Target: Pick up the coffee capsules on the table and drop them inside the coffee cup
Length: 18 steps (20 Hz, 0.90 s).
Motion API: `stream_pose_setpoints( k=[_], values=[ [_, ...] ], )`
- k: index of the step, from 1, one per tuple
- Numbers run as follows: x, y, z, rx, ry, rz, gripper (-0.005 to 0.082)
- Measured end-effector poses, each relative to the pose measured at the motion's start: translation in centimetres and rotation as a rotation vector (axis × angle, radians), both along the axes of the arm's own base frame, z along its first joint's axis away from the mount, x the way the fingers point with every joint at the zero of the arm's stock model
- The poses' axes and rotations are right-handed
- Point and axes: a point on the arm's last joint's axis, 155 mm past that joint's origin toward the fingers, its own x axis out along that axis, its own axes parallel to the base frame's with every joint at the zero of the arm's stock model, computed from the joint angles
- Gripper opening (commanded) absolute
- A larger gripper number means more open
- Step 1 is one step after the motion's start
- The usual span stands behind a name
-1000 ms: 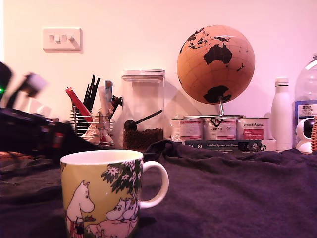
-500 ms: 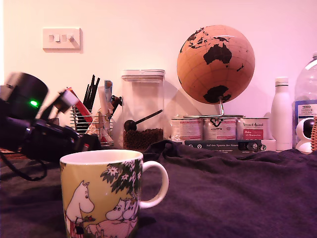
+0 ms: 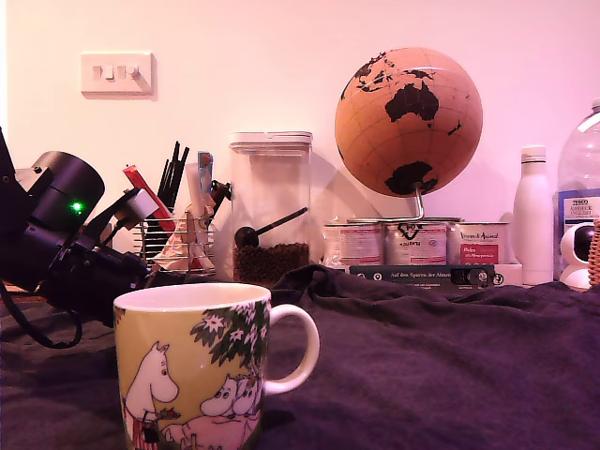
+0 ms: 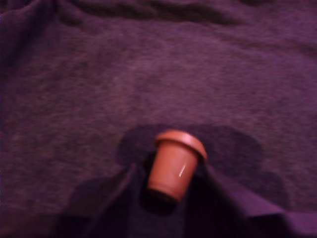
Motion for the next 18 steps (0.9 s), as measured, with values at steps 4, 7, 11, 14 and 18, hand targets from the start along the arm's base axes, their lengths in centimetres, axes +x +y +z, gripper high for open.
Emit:
stream_pose_setpoints(
  k=[4,7,11,14,18],
  values=[
    [0.1,0.2,-0.1,0.004,0.001,0.006,0.0127],
    [0.1,0.2,-0.1,0.004,0.000,0.006,0.0127],
    [-0.3,0.0,-0.1,-0.012,0.025,-0.003,0.0127],
    [-0.8,0.0,0.3,-0.019,0.060,-0.005,0.0127],
    [-1.4,0.1,2.7,-0.025,0.064,-0.006,0.0127]
  ],
)
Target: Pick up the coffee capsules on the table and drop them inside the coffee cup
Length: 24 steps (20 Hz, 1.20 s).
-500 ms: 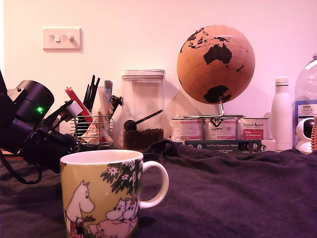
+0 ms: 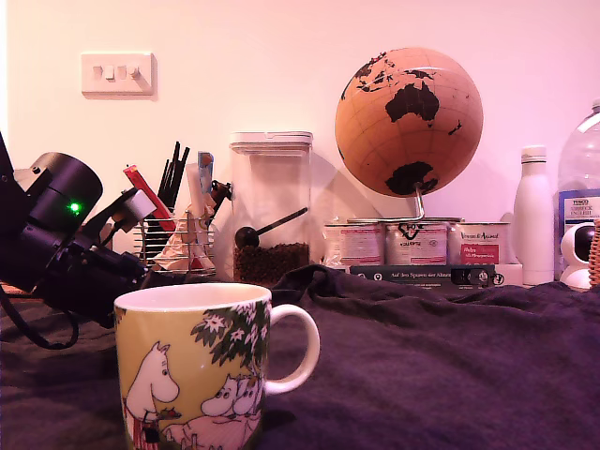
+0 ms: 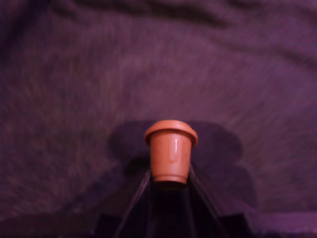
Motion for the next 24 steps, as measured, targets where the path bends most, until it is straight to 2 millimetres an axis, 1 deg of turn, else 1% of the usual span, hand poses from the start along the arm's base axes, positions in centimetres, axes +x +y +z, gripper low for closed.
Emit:
stream_pose_setpoints(
  k=[2,4,7,11,13,16,18,22,24],
  values=[
    [-0.6,-0.1,1.7,-0.016,0.000,-0.013,0.0127],
    [-1.5,-0.3,2.6,-0.033,0.031,-0.030,0.0127],
    [-2.2,-0.4,3.3,-0.036,0.035,-0.040,0.0127],
    [-4.4,-0.7,4.8,-0.046,0.003,-0.062,0.0127],
    [-5.4,-0.6,5.0,-0.049,-0.004,-0.066,0.0127],
    [-7.0,-0.1,4.8,-0.057,0.020,-0.053,0.0127],
    [-7.9,0.2,5.3,-0.069,0.021,-0.042,0.0127],
    [-9.3,0.5,7.1,-0.095,-0.034,-0.040,0.0127],
    [-10.2,0.2,8.0,-0.114,-0.040,-0.041,0.0127]
  ],
)
